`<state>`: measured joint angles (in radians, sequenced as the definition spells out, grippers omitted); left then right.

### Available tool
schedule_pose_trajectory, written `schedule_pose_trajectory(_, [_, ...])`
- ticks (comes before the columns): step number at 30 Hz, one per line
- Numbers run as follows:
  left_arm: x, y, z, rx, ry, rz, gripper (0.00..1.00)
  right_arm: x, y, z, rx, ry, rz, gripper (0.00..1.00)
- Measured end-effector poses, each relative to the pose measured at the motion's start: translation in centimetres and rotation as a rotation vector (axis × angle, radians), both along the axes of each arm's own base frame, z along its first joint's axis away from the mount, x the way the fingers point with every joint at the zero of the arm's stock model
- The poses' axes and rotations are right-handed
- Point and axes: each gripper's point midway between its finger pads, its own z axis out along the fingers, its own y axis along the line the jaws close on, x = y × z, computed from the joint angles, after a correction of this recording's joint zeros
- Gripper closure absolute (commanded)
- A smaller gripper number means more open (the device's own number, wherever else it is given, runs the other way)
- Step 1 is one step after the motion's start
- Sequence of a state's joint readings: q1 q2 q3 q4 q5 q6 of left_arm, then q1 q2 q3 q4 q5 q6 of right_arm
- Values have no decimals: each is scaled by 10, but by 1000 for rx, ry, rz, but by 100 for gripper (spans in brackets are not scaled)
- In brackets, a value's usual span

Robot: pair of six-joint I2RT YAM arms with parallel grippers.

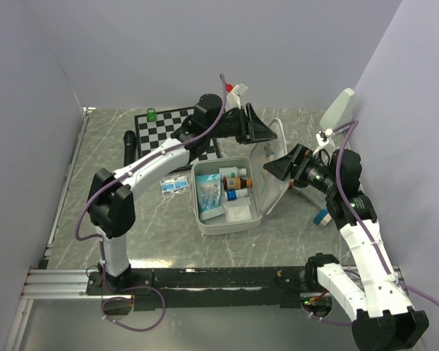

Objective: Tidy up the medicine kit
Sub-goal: Place the medical item at the medicine box, then pick up the medical item at the center of the board.

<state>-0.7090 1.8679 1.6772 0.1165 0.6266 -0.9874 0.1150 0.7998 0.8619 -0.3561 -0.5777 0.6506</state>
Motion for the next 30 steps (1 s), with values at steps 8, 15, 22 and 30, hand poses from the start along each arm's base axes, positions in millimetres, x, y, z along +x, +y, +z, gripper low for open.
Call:
schedule_pose_trajectory(8, [-13, -25, -33, 93, 25, -35, 57, -4, 2, 4, 7, -15, 18, 2])
schedule_pose_trajectory(15, [-13, -7, -69, 179, 51, 27, 21, -6, 3, 1, 11, -14, 30, 1])
schedule_pose_trajectory(22, [-18, 61, 49, 73, -169, 232, 4, -6, 4, 2, 14, -19, 38, 1])
schedule_pose_trajectory(30, [-45, 231, 43, 100, -184, 770, 6, -5, 5, 2, 15, -24, 39, 1])
